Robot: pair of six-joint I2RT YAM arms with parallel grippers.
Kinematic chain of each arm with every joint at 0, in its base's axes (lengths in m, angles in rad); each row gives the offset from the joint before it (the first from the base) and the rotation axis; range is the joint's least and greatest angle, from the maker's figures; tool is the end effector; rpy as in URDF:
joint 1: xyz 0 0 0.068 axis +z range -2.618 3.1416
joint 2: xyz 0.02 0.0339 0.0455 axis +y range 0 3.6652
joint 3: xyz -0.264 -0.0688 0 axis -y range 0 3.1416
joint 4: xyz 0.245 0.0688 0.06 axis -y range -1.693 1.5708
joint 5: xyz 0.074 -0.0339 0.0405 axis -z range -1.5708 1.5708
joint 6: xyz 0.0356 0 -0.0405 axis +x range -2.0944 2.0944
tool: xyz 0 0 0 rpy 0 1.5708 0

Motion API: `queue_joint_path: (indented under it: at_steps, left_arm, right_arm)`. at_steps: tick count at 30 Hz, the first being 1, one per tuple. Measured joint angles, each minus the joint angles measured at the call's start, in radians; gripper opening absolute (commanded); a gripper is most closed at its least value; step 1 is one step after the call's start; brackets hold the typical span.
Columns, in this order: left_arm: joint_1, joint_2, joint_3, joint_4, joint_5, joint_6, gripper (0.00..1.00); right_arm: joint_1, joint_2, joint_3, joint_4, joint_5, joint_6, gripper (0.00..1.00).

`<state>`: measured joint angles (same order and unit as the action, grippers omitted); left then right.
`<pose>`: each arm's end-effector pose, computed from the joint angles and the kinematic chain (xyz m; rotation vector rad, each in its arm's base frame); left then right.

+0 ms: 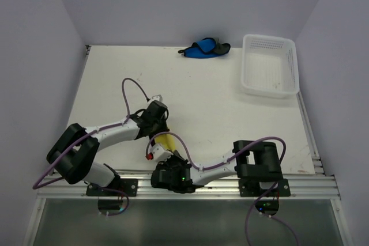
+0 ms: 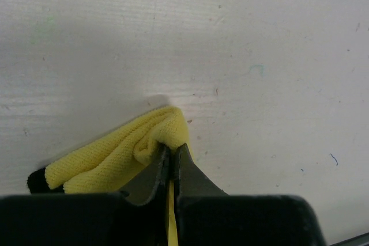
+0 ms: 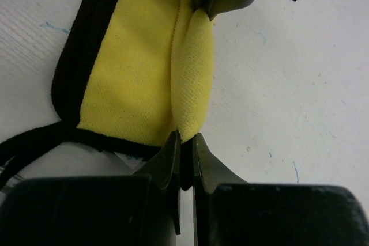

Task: Roll the towels
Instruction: Roll the towel

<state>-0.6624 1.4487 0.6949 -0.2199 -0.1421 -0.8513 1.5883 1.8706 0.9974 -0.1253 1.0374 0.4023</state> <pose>0.2152 -0.1614 0.1613 -0.2999 2.5657 -0.4121 0.0245 0.3517 0.1391 -0.8337 1.8342 -0.1269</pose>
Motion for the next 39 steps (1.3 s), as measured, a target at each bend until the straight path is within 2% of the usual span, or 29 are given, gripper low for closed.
queue_joint_path:
  at_steps: [9, 15, 21, 28, 30, 36, 37, 39]
  left_arm:
    - [0.019, -0.012, -0.122, 0.281, 0.068, 0.064, 0.00]
    - [0.091, -0.059, -0.276, 0.524, 0.182, 0.069, 0.00]
    - [0.150, -0.066, -0.364, 0.674, 0.270, 0.070, 0.00]
    - [0.172, -0.063, -0.413, 0.759, 0.295, 0.069, 0.00]
    - [0.174, -0.061, -0.417, 0.768, 0.297, 0.069, 0.00]
    - [0.177, -0.046, -0.435, 0.806, 0.291, 0.050, 0.00]
    - [0.177, -0.040, -0.436, 0.813, 0.291, 0.043, 0.00]
    - [0.177, -0.031, -0.446, 0.842, 0.280, 0.029, 0.00]
  right_arm:
    - [-0.006, 0.067, 0.038, -0.003, 0.006, -0.180, 0.00]
    - [-0.006, 0.116, 0.101, -0.041, -0.035, -0.307, 0.00]
    - [-0.006, 0.160, 0.172, -0.101, -0.089, -0.432, 0.01]
    - [-0.002, 0.209, 0.233, -0.154, -0.105, -0.523, 0.15]
    - [0.000, 0.210, 0.233, -0.156, -0.108, -0.534, 0.16]
    - [0.002, 0.198, 0.231, -0.152, -0.124, -0.533, 0.32]
    - [0.003, 0.187, 0.227, -0.151, -0.140, -0.530, 0.36]
    - [0.008, 0.149, 0.213, -0.142, -0.198, -0.505, 0.39]
